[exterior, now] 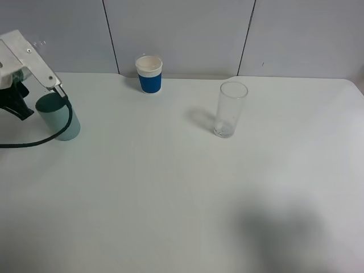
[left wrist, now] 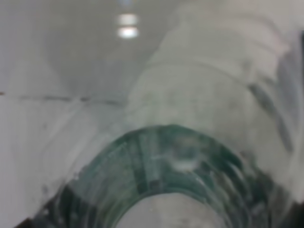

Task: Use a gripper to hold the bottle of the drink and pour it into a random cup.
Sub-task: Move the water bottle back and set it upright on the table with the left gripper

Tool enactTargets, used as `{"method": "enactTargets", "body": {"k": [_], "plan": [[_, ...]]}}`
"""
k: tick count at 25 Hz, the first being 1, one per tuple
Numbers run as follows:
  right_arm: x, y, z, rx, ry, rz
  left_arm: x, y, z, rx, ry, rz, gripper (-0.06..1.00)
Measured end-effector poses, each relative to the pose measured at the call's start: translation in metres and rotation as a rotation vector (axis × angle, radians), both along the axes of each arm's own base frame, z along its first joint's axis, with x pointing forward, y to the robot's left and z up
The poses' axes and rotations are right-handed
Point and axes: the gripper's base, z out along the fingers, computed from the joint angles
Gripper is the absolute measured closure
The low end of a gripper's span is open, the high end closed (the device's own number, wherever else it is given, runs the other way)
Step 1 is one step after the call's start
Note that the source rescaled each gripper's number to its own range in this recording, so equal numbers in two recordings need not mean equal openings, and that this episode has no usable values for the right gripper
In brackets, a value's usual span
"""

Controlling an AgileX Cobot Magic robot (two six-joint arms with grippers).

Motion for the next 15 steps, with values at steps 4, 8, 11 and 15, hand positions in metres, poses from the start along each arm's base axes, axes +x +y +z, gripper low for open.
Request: {"method": "enactTargets", "body": {"k": [4,8,11,15], "plan": [[0.0,0.0,0.0,0.0,0.0,0.0,-0.01,-0.008,0.015,-0.201,-0.037,-0.032,0.94],[0.0,0.0,0.0,0.0,0.0,0.0,-0.02,-0.024,0.026,-0.439,-0.041,-0.131,0.94],[0.0,0.0,0.0,0.0,0.0,0.0,-0.025,-0.036,0.033,-0.601,-0.036,-0.209,0.94],[0.0,0.0,0.0,0.0,0.0,0.0,-0.029,-0.053,0.039,-0.757,-0.03,-0.347,0.94]]}}
